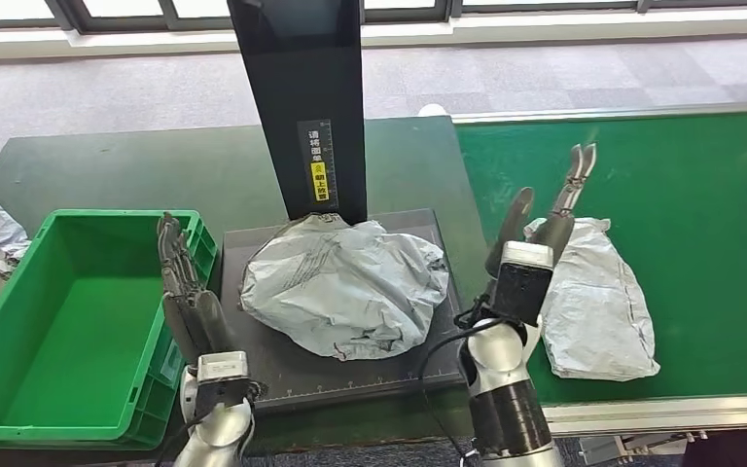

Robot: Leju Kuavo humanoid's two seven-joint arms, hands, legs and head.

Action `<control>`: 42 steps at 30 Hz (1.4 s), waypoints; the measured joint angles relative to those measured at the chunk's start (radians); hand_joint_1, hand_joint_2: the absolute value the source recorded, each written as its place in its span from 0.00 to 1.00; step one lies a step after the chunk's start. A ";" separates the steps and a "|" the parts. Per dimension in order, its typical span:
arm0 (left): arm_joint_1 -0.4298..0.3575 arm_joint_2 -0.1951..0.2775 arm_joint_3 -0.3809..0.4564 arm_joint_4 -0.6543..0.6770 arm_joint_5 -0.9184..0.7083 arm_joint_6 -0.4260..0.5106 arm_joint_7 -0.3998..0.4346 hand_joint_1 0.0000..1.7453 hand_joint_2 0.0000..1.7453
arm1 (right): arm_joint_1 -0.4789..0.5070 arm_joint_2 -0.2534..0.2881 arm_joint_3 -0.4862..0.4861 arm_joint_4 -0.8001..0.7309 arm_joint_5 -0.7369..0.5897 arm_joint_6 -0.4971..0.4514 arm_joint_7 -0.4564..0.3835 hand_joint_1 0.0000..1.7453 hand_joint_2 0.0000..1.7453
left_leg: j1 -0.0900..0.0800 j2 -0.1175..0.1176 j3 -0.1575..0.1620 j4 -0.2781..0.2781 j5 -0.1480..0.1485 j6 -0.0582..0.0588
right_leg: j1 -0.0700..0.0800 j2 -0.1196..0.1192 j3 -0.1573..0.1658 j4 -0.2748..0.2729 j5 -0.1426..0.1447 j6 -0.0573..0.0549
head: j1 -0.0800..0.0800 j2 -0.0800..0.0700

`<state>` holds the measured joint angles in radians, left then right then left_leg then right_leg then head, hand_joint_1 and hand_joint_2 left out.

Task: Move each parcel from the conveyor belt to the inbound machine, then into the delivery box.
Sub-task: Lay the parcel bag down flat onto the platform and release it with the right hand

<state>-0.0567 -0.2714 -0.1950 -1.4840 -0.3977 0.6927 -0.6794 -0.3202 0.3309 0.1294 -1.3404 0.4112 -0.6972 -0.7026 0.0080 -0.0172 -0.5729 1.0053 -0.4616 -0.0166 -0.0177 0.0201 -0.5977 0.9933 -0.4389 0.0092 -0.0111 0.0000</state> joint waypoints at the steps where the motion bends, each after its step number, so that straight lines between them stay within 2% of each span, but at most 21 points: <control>1: 0.001 0.000 0.000 -0.031 -0.043 0.001 0.000 0.00 0.00 | 0.013 -0.004 -0.003 -0.050 0.003 -0.001 0.000 0.00 0.00 | 0.000 0.000 0.000 0.000 0.000 0.000 | 0.000 0.000 0.000 0.000 0.000 0.000 | 0.000 0.000; 5: 0.002 0.000 -0.002 -0.103 -0.095 0.004 0.000 0.00 0.00 | 0.048 -0.014 -0.010 -0.188 0.002 -0.004 0.002 0.00 0.00 | 0.000 0.003 0.000 0.000 0.000 0.000 | 0.000 0.002 -0.001 0.000 0.000 0.000 | 0.000 0.000; 10: 0.003 0.000 -0.002 -0.146 -0.100 0.005 0.000 0.00 0.00 | 0.070 -0.020 -0.013 -0.276 0.002 -0.003 0.002 0.00 0.00 | 0.000 0.004 0.001 0.000 0.000 0.000 | 0.000 0.002 -0.001 0.000 0.000 0.000 | 0.000 0.000; 14: 0.003 0.000 -0.003 -0.159 -0.106 0.005 0.000 0.00 1.00 | 0.077 -0.022 -0.018 -0.308 0.001 -0.003 0.003 0.00 0.00 | 0.000 0.004 0.001 0.000 0.000 0.000 | 0.000 0.002 -0.001 0.000 0.001 0.000 | 0.000 0.000; 18: -0.029 0.000 -0.028 -0.108 -0.186 0.004 0.013 0.00 1.00 | 0.079 -0.022 -0.024 -0.314 -0.001 -0.003 0.003 0.00 0.00 | 0.000 0.003 0.001 0.000 0.000 0.000 | 0.000 0.002 -0.001 0.000 0.000 0.000 | 0.000 0.000; 22: -0.128 -0.010 -0.059 0.026 -0.376 -0.027 0.115 0.00 1.00 | 0.079 -0.022 -0.027 -0.313 0.000 -0.002 0.003 0.00 0.00 | 0.000 0.003 0.001 0.000 0.000 0.000 | 0.000 0.002 0.000 0.000 0.002 0.001 | 0.000 0.000; 26: -0.251 -0.027 -0.089 0.225 -0.555 -0.174 0.283 0.00 1.00 | 0.079 -0.024 -0.028 -0.310 -0.007 -0.002 0.003 0.00 0.00 | -0.001 0.003 0.001 0.001 0.001 0.001 | -0.001 0.001 0.000 0.000 0.002 0.001 | 0.000 0.000; 29: -0.333 -0.036 -0.102 0.404 -0.633 -0.289 0.368 0.00 1.00 | 0.081 -0.026 -0.029 -0.304 -0.021 -0.002 0.003 0.00 0.00 | -0.001 0.003 0.001 0.001 0.001 0.001 | -0.001 0.002 0.000 0.000 0.003 0.001 | 0.000 0.000; 31: -0.384 -0.040 -0.104 0.536 -0.655 -0.330 0.394 0.00 1.00 | 0.087 -0.028 -0.029 -0.300 -0.023 -0.001 0.003 0.00 0.00 | -0.001 0.003 0.001 0.001 0.001 0.001 | -0.001 0.002 0.000 0.000 0.003 0.001 | 0.000 0.000; 35: -0.457 -0.042 -0.104 0.743 -0.676 -0.348 0.415 0.00 1.00 | 0.099 -0.031 -0.029 -0.295 -0.010 -0.001 0.003 0.00 0.00 | -0.001 0.003 0.000 0.001 0.001 0.001 | 0.000 0.002 0.000 0.001 0.003 0.001 | 0.000 0.000; 42: -0.505 -0.042 -0.104 0.909 -0.697 -0.377 0.444 0.00 1.00 | 0.110 -0.033 -0.029 -0.289 -0.009 -0.001 0.003 0.00 0.00 | -0.001 0.003 -0.001 0.000 0.001 0.001 | 0.000 0.001 -0.001 0.001 0.002 0.001 | 0.000 0.000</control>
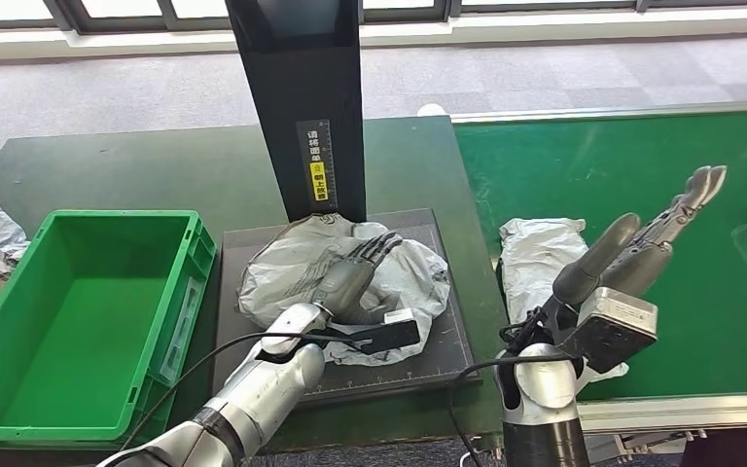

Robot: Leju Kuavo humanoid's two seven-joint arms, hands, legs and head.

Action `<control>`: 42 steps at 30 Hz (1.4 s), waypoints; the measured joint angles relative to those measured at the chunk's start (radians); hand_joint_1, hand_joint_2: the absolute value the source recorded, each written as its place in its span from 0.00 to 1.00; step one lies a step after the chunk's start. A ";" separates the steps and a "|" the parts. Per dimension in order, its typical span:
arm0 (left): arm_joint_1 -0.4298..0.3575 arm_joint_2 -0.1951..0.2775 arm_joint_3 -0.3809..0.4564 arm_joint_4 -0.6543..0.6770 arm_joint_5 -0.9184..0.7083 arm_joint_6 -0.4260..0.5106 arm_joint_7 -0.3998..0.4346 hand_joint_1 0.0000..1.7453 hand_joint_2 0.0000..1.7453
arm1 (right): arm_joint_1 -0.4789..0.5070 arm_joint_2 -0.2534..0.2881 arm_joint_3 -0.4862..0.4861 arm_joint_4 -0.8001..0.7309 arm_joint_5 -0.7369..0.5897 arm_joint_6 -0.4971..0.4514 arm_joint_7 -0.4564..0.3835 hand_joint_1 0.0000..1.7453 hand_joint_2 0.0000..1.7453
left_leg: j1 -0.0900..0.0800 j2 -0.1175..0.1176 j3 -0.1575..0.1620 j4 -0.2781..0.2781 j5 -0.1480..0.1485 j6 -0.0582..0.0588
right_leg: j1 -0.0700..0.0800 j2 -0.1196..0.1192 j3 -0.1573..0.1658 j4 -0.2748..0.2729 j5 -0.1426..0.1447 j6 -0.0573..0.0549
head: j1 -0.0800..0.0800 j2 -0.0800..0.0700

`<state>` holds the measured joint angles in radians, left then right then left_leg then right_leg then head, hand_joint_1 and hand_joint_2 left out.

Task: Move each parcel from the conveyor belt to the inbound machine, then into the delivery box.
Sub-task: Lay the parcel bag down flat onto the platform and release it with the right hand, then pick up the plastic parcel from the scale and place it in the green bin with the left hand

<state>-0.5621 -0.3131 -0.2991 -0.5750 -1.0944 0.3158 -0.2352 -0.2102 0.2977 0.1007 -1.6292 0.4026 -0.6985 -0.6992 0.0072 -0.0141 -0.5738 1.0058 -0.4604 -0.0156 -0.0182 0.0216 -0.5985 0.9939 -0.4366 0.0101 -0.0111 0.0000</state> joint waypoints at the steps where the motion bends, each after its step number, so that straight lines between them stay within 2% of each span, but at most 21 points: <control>1: -0.004 0.000 0.000 0.016 -0.008 -0.009 0.011 0.00 1.00 | 0.001 0.000 0.000 0.000 0.000 0.000 0.000 0.00 0.00 | 0.000 0.000 0.000 0.000 0.000 0.000 | 0.000 0.000 0.000 0.000 0.000 0.000 | 0.000 0.000; 7: -0.027 0.002 0.000 0.093 -0.063 -0.054 0.093 0.00 1.00 | 0.006 -0.002 0.000 0.002 0.000 0.000 0.000 0.00 0.00 | 0.000 0.000 0.000 0.000 0.000 0.000 | 0.000 0.000 0.000 0.000 0.000 0.000 | 0.000 0.000; 8: -0.030 0.002 0.000 0.102 -0.068 -0.057 0.100 0.07 1.00 | 0.007 -0.002 0.000 0.002 0.000 0.000 0.000 0.00 0.00 | 0.000 0.000 0.000 0.000 0.000 0.000 | 0.000 0.000 0.000 0.000 0.000 0.000 | 0.000 0.000; 11: -0.039 0.002 0.000 0.124 -0.086 -0.069 0.123 0.82 1.00 | 0.009 -0.002 0.000 0.003 0.001 0.000 0.000 0.00 0.00 | 0.000 0.000 0.000 0.000 0.000 0.000 | 0.000 0.000 0.000 0.000 0.000 0.000 | 0.000 0.000; 12: -0.041 0.003 0.000 0.131 -0.095 -0.075 0.134 1.00 1.00 | 0.010 -0.002 0.000 0.004 0.001 0.000 0.000 0.00 0.00 | 0.000 0.000 0.000 0.000 0.000 0.000 | 0.000 0.000 0.000 0.000 0.000 0.000 | 0.000 0.000; 23: -0.072 0.004 -0.012 0.174 -0.209 -0.120 0.230 1.00 1.00 | 0.020 -0.005 0.000 0.014 -0.004 0.000 0.000 0.00 0.00 | 0.000 0.000 0.002 0.000 0.000 0.000 | 0.000 0.000 0.002 0.000 0.000 0.000 | 0.000 0.000; 31: -0.080 0.004 -0.022 0.180 -0.224 -0.113 0.246 1.00 1.00 | 0.021 -0.005 0.000 0.022 0.000 0.000 0.000 0.00 0.00 | 0.000 0.000 0.003 0.000 0.000 0.000 | 0.000 0.000 0.004 0.000 0.000 0.000 | 0.000 0.000; 33: -0.079 0.004 -0.025 0.179 -0.251 -0.064 0.257 1.00 1.00 | 0.023 -0.005 -0.001 0.023 0.016 0.000 0.000 0.00 0.00 | 0.000 0.000 0.003 0.000 0.000 0.000 | 0.000 0.000 0.004 0.000 0.000 0.000 | 0.000 0.000; 36: -0.060 0.007 -0.029 0.157 -0.334 0.163 0.303 1.00 1.00 | 0.030 -0.005 -0.011 0.024 0.042 0.000 0.000 0.00 0.00 | 0.000 0.000 0.003 0.000 0.000 0.000 | 0.000 0.000 0.003 0.000 0.000 0.000 | 0.000 0.000; 38: -0.032 0.015 -0.029 0.093 -0.388 0.309 0.338 1.00 1.00 | 0.035 -0.005 -0.015 0.024 0.049 0.000 0.000 0.00 0.50 | 0.000 -0.001 0.002 0.000 0.000 0.000 | 0.000 0.000 0.003 0.000 0.000 0.000 | 0.000 0.000; 40: 0.011 0.028 -0.028 -0.049 -0.414 0.371 0.347 1.00 1.00 | 0.037 -0.005 -0.016 0.029 0.052 0.000 0.000 0.00 1.00 | 0.000 -0.001 0.002 0.000 0.000 0.000 | 0.000 -0.001 0.003 0.001 0.000 0.000 | 0.000 0.000; 42: 0.058 0.045 -0.020 -0.233 -0.417 0.383 0.330 1.00 1.00 | 0.035 -0.005 -0.016 0.040 0.050 0.000 0.000 0.00 1.00 | 0.000 0.000 0.001 0.000 0.000 0.000 | 0.000 0.000 0.002 0.001 0.000 0.000 | 0.000 0.000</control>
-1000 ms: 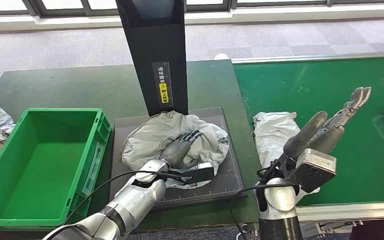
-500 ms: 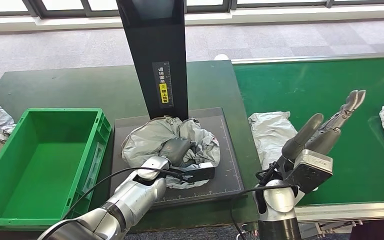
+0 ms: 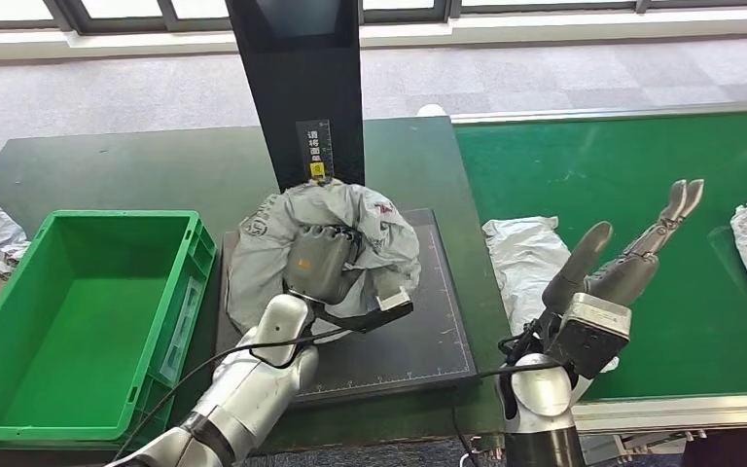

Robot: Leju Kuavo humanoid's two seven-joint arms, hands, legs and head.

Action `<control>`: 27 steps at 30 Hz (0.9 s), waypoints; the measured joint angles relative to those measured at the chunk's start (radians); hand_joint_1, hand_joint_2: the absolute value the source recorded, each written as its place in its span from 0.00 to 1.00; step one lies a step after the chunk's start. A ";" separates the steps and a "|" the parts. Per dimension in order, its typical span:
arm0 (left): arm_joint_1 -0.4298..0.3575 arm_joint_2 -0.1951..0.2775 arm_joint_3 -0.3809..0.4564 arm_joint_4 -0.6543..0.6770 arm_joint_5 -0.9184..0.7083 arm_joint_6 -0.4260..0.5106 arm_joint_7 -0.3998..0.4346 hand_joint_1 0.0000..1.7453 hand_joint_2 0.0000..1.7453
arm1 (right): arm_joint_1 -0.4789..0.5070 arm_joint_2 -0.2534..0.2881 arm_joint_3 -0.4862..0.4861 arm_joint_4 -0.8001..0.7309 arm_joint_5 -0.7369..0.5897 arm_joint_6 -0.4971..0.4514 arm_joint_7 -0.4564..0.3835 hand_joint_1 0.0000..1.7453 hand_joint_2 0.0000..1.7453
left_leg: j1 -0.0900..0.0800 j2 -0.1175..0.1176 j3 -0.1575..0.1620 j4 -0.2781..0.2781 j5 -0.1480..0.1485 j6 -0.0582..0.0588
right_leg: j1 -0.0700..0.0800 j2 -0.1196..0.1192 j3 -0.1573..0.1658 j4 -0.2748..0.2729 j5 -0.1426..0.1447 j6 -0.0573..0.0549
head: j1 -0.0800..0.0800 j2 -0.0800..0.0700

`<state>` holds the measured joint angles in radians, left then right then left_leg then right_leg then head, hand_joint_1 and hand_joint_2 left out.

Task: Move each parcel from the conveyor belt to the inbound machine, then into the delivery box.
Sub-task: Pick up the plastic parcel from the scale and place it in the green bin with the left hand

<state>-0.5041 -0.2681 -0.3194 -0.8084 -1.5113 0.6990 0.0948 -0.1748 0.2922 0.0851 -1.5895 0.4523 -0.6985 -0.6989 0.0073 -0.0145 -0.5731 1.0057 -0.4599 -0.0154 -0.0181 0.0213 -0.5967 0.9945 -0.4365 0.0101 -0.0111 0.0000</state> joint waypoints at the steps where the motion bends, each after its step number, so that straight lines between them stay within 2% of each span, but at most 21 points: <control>1: 0.020 0.009 0.007 -0.091 0.000 0.001 -0.012 1.00 1.00 | -0.001 0.000 0.000 0.007 -0.002 0.000 0.000 0.00 1.00 | 0.000 0.000 -0.001 0.000 0.000 0.000 | 0.000 0.000 -0.001 0.000 0.000 0.000 | 0.000 0.000; 5: 0.054 0.041 0.067 -0.425 -0.001 0.004 -0.093 1.00 1.00 | -0.004 0.000 0.000 0.032 -0.019 0.000 0.001 0.00 1.00 | 0.001 -0.001 -0.002 0.000 0.000 0.000 | 0.000 0.000 -0.002 0.000 0.000 0.000 | 0.000 0.000; 10: 0.049 0.057 0.154 -0.659 -0.001 0.004 -0.159 1.00 1.00 | -0.006 0.000 0.000 0.053 -0.033 0.000 0.002 0.00 1.00 | 0.001 -0.001 -0.002 0.000 0.001 -0.001 | 0.000 0.000 -0.002 0.000 0.000 0.000 | 0.000 0.000; 21: 0.036 0.069 0.228 -0.819 -0.001 0.003 -0.187 1.00 1.00 | -0.007 0.000 0.000 0.075 -0.025 0.000 0.002 0.00 1.00 | 0.001 -0.002 -0.003 0.000 0.001 0.000 | 0.000 -0.001 -0.002 0.000 0.000 0.000 | 0.000 0.000; 27: 0.007 0.070 0.351 -0.809 0.001 0.001 -0.186 1.00 1.00 | -0.007 0.000 0.000 0.082 -0.019 0.000 0.002 0.00 1.00 | 0.001 -0.002 -0.002 0.000 0.001 -0.001 | 0.000 -0.001 -0.002 0.000 0.000 0.000 | 0.000 0.000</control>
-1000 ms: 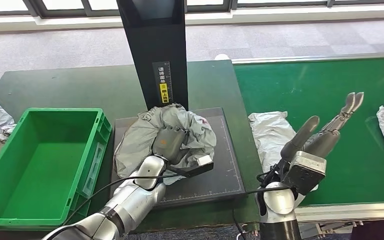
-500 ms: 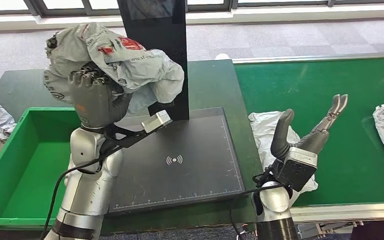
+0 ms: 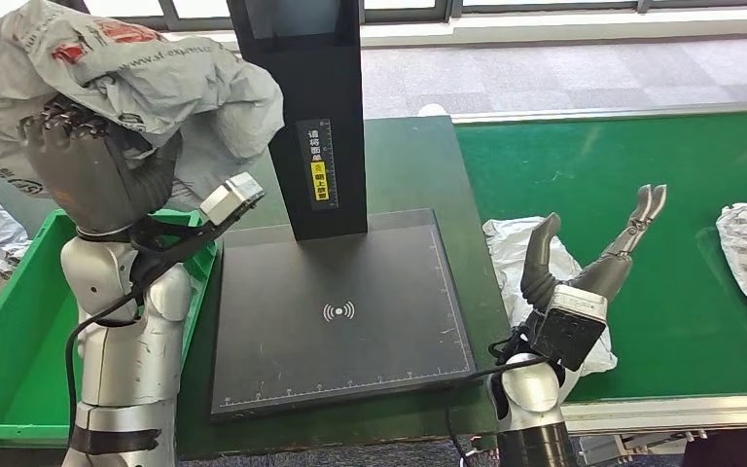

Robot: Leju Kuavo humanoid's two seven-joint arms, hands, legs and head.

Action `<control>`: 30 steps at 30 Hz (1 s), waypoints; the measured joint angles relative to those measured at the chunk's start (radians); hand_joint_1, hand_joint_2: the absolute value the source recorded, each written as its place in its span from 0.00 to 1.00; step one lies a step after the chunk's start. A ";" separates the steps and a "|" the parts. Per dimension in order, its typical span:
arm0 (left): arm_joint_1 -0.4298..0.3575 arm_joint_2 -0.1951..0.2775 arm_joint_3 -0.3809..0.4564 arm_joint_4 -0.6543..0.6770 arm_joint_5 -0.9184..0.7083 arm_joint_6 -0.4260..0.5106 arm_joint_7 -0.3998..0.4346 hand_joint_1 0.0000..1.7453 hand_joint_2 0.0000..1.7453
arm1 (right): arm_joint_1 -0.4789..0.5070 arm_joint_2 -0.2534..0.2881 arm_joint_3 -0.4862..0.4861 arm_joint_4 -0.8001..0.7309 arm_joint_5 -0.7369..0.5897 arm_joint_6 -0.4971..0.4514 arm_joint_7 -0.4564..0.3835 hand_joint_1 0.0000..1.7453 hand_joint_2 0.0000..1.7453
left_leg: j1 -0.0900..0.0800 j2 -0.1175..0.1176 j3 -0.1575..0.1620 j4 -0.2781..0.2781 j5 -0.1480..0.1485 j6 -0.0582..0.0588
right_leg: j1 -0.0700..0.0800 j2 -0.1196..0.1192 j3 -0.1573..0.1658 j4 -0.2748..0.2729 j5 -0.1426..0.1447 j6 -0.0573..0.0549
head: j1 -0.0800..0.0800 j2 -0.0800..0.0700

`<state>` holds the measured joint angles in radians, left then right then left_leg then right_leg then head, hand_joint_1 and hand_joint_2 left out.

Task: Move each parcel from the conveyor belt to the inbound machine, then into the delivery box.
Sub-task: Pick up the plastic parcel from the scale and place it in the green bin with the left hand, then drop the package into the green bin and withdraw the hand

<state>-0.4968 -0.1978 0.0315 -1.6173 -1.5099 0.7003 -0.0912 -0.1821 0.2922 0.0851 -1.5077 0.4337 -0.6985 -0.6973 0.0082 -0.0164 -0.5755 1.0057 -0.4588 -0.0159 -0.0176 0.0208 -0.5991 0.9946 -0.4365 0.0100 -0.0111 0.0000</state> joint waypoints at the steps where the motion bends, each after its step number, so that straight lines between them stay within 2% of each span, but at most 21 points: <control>1: -0.007 0.001 0.030 0.013 0.002 0.000 -0.008 1.00 1.00 | 0.000 0.000 0.000 0.000 0.001 0.000 0.000 0.00 1.00 | 0.000 0.000 0.000 0.000 0.000 0.000 | 0.000 0.000 0.000 0.000 0.000 0.000 | 0.000 0.000; 7: -0.048 0.002 0.204 0.118 0.005 -0.001 -0.049 1.00 1.00 | 0.001 0.000 0.000 0.000 0.004 0.000 0.000 0.00 1.00 | 0.000 0.000 0.000 0.000 0.001 -0.001 | 0.000 0.000 0.000 0.000 0.000 0.000 | 0.000 0.000; 9: -0.065 0.008 0.249 0.172 0.002 -0.001 -0.017 1.00 1.00 | 0.001 0.000 0.000 0.000 0.001 0.000 0.000 0.00 1.00 | 0.000 0.000 0.000 0.000 0.001 -0.001 | 0.000 0.000 0.000 0.000 0.000 0.000 | 0.000 0.000; 13: -0.094 0.037 0.317 0.308 -0.002 -0.002 0.095 1.00 1.00 | 0.002 0.000 0.000 0.000 -0.005 0.000 0.000 0.00 1.00 | 0.000 0.001 0.000 0.000 0.001 -0.001 | 0.000 0.001 -0.001 0.000 0.001 -0.001 | 0.000 0.000; 19: -0.108 0.065 0.355 0.410 -0.002 -0.001 0.112 1.00 1.00 | 0.003 0.000 0.000 0.000 -0.006 0.000 0.000 0.00 1.00 | 0.000 0.001 0.000 0.000 0.001 -0.001 | 0.000 0.001 -0.001 0.000 0.001 -0.001 | 0.000 0.000; 30: -0.116 0.077 0.369 0.456 -0.002 -0.001 0.112 1.00 1.00 | 0.003 0.000 0.000 0.000 -0.006 0.000 0.000 0.00 1.00 | 0.000 0.001 0.000 0.000 0.001 -0.001 | 0.000 0.001 -0.002 0.000 0.001 -0.001 | 0.000 0.000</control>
<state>-0.6128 -0.1205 0.4002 -1.1616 -1.5122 0.6989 0.0210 -0.1790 0.2918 0.0851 -1.5076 0.4273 -0.6989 -0.6973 0.0082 -0.0152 -0.5760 1.0057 -0.4579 -0.0168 -0.0177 0.0215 -0.6007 0.9946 -0.4356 0.0088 -0.0111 0.0000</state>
